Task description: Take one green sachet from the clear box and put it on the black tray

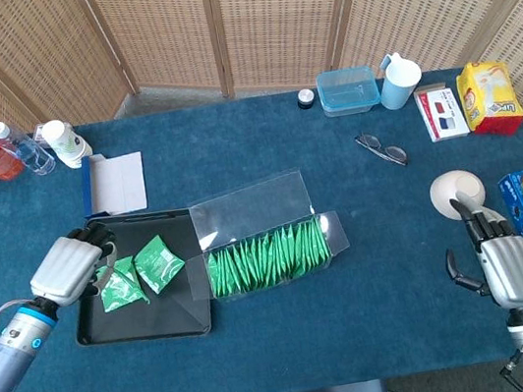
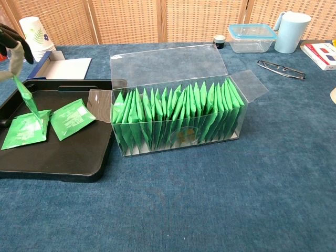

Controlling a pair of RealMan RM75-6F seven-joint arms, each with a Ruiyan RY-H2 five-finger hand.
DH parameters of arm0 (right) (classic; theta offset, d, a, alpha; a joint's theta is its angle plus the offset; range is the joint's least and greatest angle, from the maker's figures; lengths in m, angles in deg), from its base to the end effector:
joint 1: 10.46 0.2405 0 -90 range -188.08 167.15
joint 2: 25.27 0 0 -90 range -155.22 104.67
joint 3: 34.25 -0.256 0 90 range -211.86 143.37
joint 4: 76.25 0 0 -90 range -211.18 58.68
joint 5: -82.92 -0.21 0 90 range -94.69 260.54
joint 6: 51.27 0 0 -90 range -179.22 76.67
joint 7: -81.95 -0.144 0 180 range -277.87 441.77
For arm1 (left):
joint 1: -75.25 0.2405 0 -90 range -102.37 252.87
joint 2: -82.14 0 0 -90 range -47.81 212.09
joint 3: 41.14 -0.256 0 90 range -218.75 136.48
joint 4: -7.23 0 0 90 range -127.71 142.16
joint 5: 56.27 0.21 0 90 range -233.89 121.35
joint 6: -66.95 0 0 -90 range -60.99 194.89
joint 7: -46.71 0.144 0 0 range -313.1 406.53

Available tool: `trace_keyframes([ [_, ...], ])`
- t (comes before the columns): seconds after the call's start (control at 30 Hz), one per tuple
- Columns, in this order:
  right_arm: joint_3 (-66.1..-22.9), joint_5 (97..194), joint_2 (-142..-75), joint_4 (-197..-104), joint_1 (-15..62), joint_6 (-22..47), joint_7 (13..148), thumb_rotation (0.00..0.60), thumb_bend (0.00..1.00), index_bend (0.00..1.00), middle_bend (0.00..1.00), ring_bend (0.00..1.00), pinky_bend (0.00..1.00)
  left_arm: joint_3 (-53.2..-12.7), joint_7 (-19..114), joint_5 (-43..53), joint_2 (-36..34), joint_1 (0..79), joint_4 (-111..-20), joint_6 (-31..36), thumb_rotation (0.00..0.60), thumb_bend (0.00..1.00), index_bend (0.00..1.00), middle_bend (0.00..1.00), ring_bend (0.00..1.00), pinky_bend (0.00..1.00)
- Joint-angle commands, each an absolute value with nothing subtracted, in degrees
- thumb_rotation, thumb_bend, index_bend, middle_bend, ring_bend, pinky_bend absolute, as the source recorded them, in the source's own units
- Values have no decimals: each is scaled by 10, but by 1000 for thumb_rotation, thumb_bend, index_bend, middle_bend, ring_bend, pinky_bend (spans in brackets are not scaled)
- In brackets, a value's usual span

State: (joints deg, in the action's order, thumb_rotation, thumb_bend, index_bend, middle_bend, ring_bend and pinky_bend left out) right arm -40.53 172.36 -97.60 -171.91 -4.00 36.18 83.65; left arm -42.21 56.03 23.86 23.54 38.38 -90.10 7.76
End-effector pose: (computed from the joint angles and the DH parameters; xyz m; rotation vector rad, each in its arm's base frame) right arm -0.2646 -0.1976 0.1231 1.3389 -0.9203 1.1531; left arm -0.2139 0.3061 0.1215 -1.9618 -0.7164 -0.7480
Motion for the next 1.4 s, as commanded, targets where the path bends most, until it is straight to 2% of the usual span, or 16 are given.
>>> trace_keyframes([
  [0.03,-405,1723,-976,-1718,-41,364,834,248,583,0,90,164,194,-415,586,230,224,376,-894,95,600,425,571,263,161,276],
  [0.1,-405,1722,-975,-1716,-42,365,832,248,583,0,90,164,194,-412,600,222,221,372,-897,106,600,425,427,218,143,276],
  [0.2,-406,1721,-974,-1714,-41,365,830,248,583,0,90,163,194,-406,609,211,219,369,-898,113,590,425,285,174,117,276],
  [0.37,-408,1721,-972,-1712,-36,363,829,247,583,0,90,161,189,-397,614,190,222,377,-900,107,546,425,165,132,87,276],
  [0.47,-410,1720,-971,-1711,-33,361,830,247,583,0,86,155,180,-394,604,182,231,395,-905,86,522,424,152,129,86,276],
  [0.67,-414,1714,-969,-1704,-22,345,831,248,583,0,83,144,173,-399,574,187,263,459,-928,2,513,423,162,129,86,276],
  [0.9,-411,1714,-983,-1690,-5,322,844,247,583,0,82,134,169,-455,541,230,294,578,-960,-116,514,424,197,130,87,276],
  [1.1,-409,1726,-979,-1698,4,318,877,246,583,0,82,131,167,-490,526,239,289,656,-953,-173,514,424,212,131,87,276],
  [1.4,-404,1739,-972,-1715,8,322,902,244,583,0,82,128,166,-483,496,282,271,704,-920,-240,515,423,214,132,87,276],
])
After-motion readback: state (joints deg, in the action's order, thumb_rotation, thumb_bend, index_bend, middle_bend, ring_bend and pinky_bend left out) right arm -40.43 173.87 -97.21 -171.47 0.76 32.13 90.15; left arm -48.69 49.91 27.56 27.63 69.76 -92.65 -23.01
